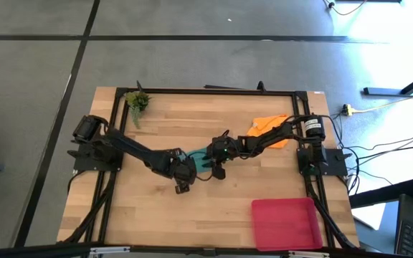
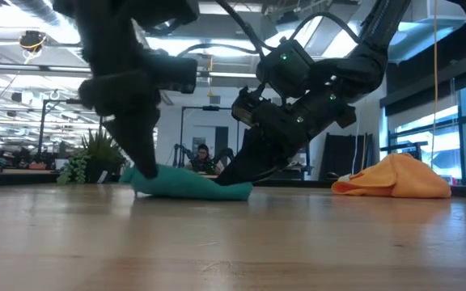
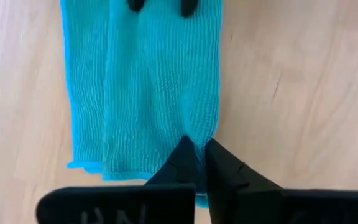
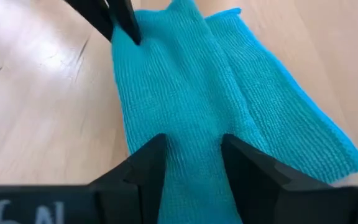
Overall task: Roll microfiber towels into tight, uniform cylinder then place into a basket
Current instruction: Roll the blue microfiber cloth
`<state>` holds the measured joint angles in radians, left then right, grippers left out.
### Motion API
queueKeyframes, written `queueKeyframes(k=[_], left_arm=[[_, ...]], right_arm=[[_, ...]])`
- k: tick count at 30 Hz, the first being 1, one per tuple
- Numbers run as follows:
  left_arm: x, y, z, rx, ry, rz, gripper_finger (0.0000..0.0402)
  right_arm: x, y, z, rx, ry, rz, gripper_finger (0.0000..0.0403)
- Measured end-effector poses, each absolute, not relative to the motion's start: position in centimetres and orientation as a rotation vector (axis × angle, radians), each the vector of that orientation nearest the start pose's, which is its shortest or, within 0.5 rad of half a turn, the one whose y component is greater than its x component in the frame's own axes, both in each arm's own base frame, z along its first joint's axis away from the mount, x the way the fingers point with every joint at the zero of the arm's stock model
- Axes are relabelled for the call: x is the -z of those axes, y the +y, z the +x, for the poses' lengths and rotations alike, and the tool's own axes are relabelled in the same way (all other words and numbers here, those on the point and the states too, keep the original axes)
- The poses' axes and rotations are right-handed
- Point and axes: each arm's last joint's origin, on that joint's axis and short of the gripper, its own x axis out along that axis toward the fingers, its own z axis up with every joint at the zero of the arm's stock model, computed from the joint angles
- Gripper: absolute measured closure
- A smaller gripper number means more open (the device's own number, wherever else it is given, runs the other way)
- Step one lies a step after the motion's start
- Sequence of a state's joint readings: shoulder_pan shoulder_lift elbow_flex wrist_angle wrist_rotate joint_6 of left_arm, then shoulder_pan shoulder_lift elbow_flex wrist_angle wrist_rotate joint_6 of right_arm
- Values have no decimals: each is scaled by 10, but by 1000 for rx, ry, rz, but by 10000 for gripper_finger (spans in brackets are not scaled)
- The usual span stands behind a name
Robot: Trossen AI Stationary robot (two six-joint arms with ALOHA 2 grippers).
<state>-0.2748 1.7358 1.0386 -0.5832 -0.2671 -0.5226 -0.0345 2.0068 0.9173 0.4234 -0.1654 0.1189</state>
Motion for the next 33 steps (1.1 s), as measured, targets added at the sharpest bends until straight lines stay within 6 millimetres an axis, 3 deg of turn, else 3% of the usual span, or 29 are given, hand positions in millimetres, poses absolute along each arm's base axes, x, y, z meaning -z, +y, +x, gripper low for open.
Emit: queueKeyframes(k=[15,24,33], left_arm=[[-169,-36,314,-300,1208,-315,401],[-170,-37,316,-65,1269,-454,401],[-170,-22,316,-91,1267,-477,401]], right_arm=[[-93,-8,373,-89,681,154,240],[-93,-8,373,-95,682,149,240],[-92,-8,372,-96,690,137,240]])
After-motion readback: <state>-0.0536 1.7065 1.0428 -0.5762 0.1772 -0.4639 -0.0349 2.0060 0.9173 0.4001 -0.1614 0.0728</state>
